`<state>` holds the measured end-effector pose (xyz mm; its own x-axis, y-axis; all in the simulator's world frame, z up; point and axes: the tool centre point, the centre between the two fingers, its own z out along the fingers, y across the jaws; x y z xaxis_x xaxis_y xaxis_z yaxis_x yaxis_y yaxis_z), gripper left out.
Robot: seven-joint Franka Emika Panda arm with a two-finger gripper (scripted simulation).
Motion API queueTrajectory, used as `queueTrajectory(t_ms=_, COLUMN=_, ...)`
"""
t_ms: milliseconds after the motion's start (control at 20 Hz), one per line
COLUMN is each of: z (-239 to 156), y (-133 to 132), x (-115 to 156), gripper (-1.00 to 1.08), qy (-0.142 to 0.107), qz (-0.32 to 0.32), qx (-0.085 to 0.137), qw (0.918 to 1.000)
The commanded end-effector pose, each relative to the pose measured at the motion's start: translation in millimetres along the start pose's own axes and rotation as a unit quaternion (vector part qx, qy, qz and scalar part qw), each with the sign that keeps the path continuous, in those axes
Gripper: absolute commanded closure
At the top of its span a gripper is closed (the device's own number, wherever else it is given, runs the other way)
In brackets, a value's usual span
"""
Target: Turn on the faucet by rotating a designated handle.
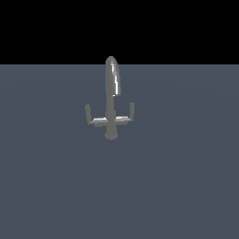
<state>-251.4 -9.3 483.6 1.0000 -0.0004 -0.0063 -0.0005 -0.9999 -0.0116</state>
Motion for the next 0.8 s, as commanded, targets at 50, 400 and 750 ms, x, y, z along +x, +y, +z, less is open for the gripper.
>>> queueTrajectory(t_ms=50, z=0, y=0, x=0, gripper=1.08, qy=0.0, qz=0.0, qx=0.0, qw=1.0)
queueTrajectory(t_ms=400, z=11, y=-7, x=2, gripper=1.08, qy=-0.019, qz=0.003, qx=0.001, qw=0.9998)
queueTrajectory(t_ms=750, z=10, y=-8, x=3, gripper=1.08, qy=-0.018, qz=0.0, qx=-0.002, qw=0.9998)
